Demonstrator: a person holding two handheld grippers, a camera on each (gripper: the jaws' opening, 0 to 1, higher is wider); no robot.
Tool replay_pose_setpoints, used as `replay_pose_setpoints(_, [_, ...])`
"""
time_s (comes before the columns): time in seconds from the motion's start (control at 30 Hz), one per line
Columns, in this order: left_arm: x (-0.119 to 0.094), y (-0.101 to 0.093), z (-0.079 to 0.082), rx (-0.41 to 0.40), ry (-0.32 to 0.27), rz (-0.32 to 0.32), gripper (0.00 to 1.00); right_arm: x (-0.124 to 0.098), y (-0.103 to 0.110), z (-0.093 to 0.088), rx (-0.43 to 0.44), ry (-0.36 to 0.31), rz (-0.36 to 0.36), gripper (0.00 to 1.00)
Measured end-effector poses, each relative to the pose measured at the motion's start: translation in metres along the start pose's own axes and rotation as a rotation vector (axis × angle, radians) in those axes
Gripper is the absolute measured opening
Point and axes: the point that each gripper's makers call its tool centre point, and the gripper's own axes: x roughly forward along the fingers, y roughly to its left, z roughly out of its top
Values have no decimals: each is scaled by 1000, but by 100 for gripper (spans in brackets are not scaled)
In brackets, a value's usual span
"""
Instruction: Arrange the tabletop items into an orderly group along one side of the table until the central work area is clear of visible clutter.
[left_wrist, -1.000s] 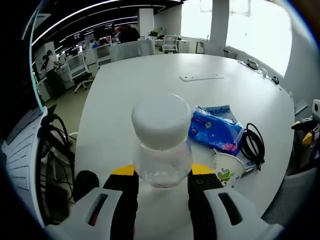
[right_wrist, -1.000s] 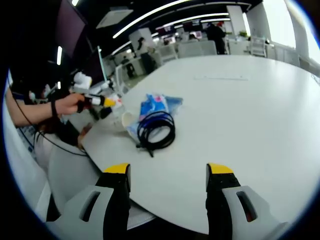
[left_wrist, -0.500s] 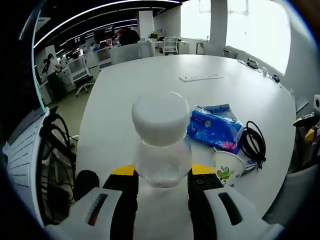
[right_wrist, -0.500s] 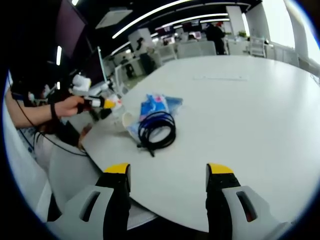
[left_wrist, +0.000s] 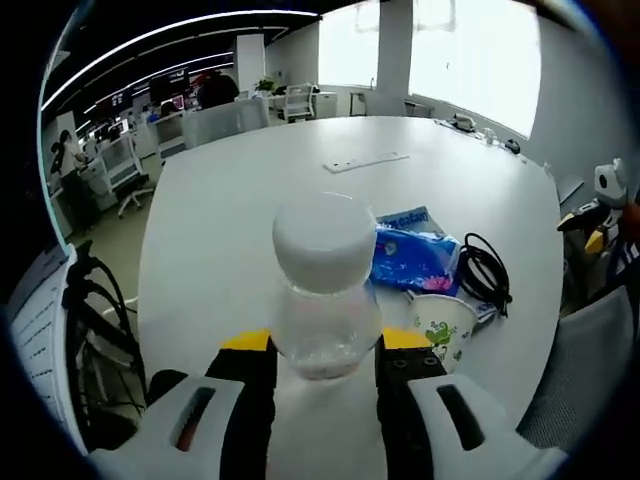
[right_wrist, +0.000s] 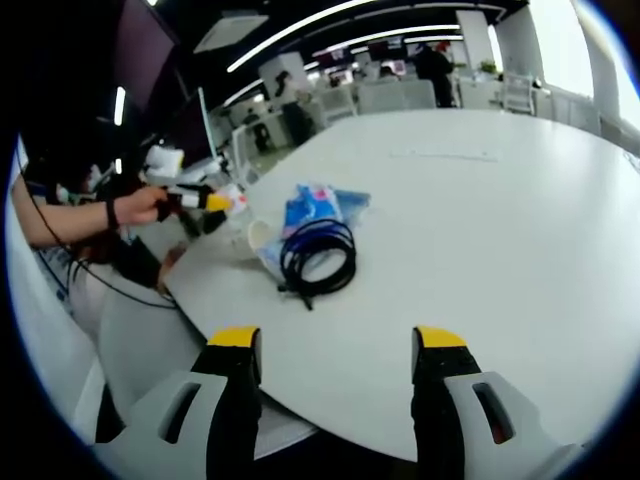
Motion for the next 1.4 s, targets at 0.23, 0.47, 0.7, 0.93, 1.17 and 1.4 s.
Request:
replay_pose_setpoints(0.23, [2,1,3,-17,-26,7,37,-2,-3,0,4,-2,-11,59])
replay_pose_setpoints(0.47, [10,4,9,-86,-48,84,37,-2,-3,2,4,-8,-17,59])
replay_pose_setpoints(0.7, [18,12,17,-178,-63,179,37,-4,-3,-1,7,-3,-22,59])
replay_pose_setpoints(0.93, [28,23,26,-227,-70,234,37,-9,-7,-4,17,-4,-35,59])
replay_pose_setpoints(1.17, [37,35,34,-263,-73,268,37,-15,-12,-7,26,-4,-46,59])
replay_pose_setpoints(1.4, [43,42,39,-292,-67,294,37,-17,-15,-8,34,-5,-55,58])
